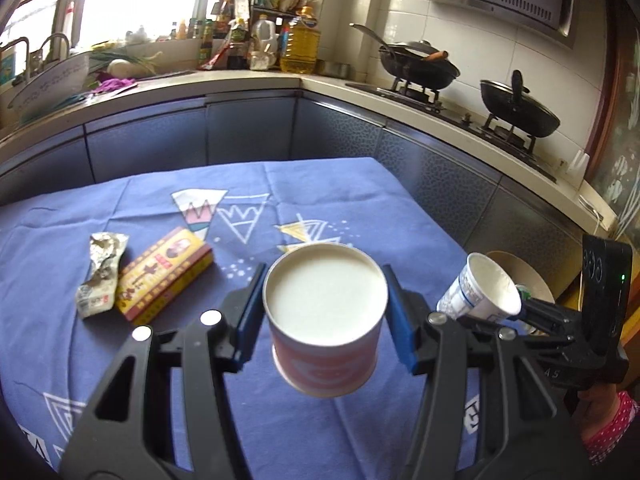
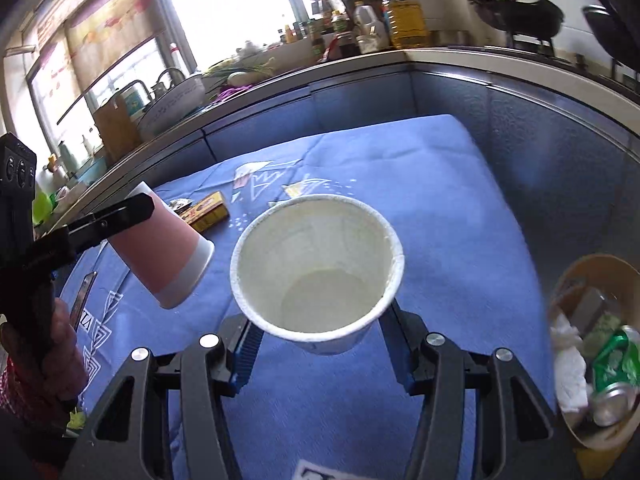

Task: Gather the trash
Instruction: 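Carry both cups in the tools to the beige bin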

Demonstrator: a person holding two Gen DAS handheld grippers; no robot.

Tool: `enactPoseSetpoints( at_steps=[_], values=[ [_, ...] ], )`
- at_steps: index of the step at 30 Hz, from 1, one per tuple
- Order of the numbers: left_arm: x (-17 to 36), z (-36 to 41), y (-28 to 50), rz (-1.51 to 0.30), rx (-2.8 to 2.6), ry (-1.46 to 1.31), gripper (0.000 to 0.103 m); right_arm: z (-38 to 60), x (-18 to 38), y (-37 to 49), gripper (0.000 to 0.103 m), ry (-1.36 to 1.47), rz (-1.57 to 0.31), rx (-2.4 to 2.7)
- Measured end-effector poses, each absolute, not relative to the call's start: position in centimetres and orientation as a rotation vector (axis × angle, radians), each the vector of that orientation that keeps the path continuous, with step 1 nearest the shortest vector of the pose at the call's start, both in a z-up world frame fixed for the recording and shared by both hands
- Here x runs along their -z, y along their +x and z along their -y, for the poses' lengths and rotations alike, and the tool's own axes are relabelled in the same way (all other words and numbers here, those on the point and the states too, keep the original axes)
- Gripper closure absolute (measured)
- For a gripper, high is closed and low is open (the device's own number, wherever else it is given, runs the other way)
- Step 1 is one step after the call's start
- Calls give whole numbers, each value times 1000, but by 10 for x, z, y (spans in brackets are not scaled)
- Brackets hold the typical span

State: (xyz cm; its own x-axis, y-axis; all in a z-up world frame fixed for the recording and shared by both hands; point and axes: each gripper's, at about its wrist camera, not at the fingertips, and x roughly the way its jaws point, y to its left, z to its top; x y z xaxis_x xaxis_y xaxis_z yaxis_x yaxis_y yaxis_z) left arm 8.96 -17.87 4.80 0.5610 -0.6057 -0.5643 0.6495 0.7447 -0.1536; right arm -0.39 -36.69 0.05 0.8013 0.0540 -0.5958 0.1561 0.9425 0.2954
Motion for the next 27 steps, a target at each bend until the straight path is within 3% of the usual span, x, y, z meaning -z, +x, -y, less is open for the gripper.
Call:
enactPoseSetpoints(
  at_steps=[13,27],
  values=[
    [-62,319,27,-592,992,224,50,454,16,-104,48,437,-604,326],
    [-43,420,10,-654,1101,315,50,517,36,-140,48,499,-613,473]
  ],
)
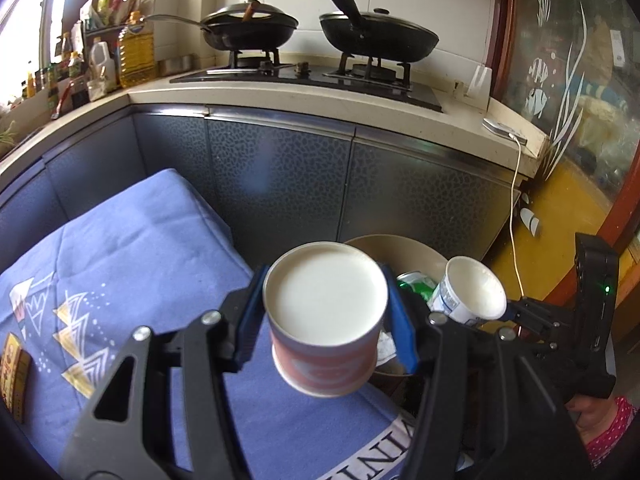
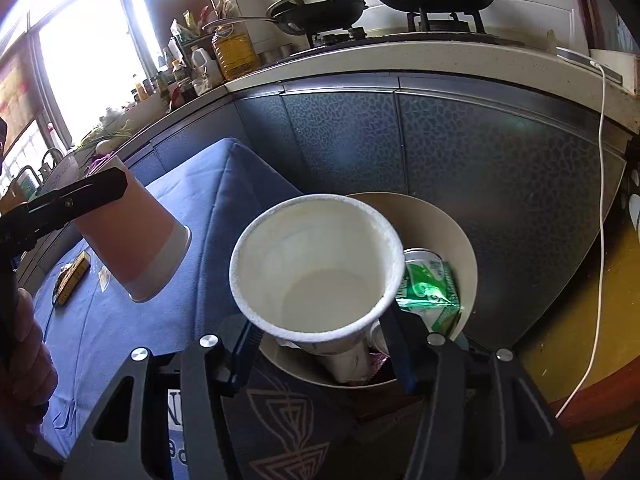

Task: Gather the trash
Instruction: 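Carry both cups in the tools to the beige bin, then open both tools to drop the cups into the bin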

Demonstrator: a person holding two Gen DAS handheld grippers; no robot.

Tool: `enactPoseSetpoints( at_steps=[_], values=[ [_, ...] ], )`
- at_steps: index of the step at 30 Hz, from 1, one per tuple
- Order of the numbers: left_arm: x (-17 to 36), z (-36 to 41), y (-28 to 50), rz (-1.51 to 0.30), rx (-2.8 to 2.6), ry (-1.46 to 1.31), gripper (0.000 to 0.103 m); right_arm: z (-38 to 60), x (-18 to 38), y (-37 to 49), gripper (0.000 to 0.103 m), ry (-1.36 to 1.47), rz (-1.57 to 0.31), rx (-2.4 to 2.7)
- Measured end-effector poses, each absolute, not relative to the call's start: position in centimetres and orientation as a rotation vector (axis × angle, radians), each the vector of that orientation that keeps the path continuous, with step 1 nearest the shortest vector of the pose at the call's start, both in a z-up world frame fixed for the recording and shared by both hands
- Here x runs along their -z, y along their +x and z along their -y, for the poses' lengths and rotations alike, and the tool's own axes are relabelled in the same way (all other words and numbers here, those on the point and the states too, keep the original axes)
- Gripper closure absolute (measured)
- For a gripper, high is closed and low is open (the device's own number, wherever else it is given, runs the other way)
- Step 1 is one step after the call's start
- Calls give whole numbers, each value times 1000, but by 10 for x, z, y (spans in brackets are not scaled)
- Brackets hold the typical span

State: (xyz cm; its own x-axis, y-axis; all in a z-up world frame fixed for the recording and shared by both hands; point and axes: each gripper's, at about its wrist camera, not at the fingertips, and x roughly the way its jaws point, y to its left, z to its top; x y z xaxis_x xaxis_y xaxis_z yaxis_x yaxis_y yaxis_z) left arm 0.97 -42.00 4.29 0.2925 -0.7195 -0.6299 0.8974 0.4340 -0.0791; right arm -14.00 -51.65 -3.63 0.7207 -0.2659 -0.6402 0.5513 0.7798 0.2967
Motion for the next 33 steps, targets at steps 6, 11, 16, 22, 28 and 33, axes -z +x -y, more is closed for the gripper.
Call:
enactPoseSetpoints(
  at_steps=[6,11,16,22,28,33],
  values=[
    [-28,460,14,-715,1132,344,50,536,50,-145,47,545,-614,501],
    [-17,484,17,-743,1138,370,50,545,56,-149,47,561,-614,506],
    [-2,502,20,-762,1127,406,50,553,61,-145,47,560,-622,509],
    [16,516,28,-803,1112,432,50,557,66,-135,47,535,-637,501],
    [25,524,29,-830,1120,443,49,558,69,-127,46,523,-659,494],
    [26,529,28,-842,1121,447,37,556,70,-125,32,515,-654,491]
  ],
)
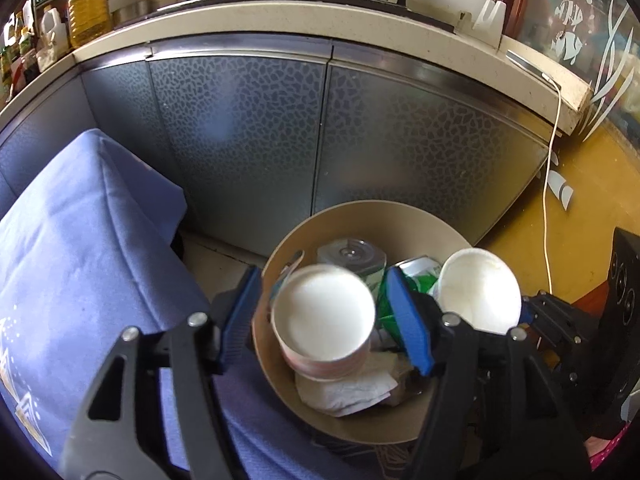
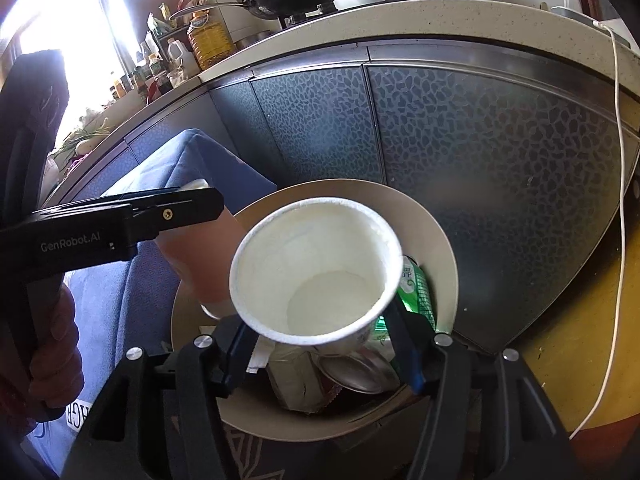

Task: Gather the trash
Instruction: 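Open both tools to drop the cups into the bin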

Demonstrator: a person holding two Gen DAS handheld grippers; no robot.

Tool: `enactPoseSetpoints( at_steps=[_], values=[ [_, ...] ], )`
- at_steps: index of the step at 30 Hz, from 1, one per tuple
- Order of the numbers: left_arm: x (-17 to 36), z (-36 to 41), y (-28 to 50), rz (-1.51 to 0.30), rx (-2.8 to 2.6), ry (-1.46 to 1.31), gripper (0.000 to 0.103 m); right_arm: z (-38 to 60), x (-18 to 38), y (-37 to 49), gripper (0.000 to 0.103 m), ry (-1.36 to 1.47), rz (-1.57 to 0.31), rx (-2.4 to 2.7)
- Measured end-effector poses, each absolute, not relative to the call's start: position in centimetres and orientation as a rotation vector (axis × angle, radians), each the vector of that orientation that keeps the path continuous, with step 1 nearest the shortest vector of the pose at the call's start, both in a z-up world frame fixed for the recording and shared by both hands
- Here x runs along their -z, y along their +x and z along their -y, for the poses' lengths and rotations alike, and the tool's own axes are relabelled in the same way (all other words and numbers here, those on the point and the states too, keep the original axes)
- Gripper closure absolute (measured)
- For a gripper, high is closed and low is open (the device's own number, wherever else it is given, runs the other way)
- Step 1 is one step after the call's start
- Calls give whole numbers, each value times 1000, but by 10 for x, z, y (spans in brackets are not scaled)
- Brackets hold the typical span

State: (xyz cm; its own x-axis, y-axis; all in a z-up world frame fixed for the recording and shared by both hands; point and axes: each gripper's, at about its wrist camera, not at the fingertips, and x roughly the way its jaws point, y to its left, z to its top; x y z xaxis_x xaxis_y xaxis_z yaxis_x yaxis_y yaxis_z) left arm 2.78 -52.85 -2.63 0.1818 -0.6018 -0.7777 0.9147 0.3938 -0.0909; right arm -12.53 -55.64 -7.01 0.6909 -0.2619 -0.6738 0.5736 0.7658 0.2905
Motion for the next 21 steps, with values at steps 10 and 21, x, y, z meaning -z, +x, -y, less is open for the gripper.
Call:
enactPoseSetpoints(
  at_steps=[10,21],
  values=[
    [12,505,33,-847,1105,391,36,555,62,-138,30,561,-600,522],
    [8,451,31,-855,1074,354,36,525,55,-145,30,548,-618,521]
  ],
)
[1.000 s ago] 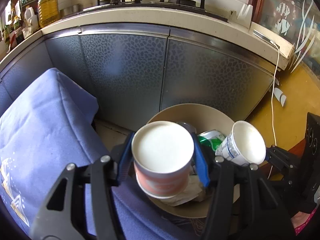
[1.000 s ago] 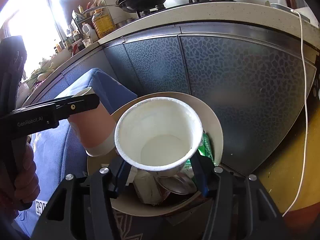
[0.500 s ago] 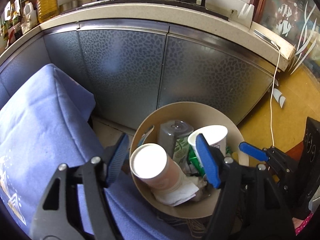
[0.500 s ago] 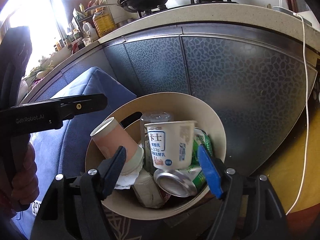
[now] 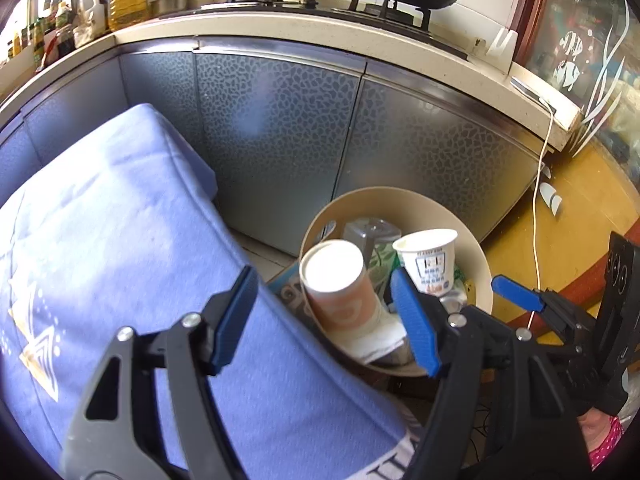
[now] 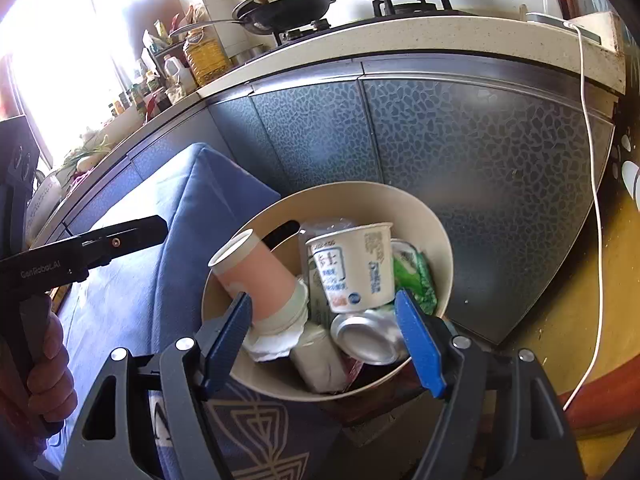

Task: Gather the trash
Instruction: 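Open both tools to drop the cups into the bin, then move both open tools back over the table toward the foil wrapper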

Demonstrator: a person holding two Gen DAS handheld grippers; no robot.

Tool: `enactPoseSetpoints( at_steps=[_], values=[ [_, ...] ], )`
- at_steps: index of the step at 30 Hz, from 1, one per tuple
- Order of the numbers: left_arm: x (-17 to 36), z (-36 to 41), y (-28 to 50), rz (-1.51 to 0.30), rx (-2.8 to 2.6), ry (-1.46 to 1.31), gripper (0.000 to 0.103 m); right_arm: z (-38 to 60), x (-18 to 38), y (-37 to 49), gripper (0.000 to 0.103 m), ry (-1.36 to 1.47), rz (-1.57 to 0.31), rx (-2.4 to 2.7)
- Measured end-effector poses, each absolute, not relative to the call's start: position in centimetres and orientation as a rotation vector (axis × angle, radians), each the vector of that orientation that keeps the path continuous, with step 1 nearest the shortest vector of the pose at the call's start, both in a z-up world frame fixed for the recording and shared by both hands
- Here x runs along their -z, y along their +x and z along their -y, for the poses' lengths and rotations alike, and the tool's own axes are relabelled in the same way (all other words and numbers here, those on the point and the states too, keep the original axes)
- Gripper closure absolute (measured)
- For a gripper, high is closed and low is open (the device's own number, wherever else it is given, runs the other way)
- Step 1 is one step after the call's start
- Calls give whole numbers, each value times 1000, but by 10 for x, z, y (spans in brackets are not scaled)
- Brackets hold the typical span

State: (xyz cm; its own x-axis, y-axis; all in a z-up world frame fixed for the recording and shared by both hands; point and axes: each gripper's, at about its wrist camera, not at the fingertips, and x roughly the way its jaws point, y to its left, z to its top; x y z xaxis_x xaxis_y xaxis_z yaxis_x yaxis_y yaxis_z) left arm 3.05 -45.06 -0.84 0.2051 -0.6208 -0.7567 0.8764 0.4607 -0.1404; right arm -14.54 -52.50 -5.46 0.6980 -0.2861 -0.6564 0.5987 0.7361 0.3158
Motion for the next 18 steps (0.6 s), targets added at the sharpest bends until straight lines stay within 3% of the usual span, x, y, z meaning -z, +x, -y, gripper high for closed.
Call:
enactPoseSetpoints(
  at_steps=[18],
  values=[
    [-9,355,21,-753,1000,319,36,477,28,-124,30,522,-662,557]
  ],
)
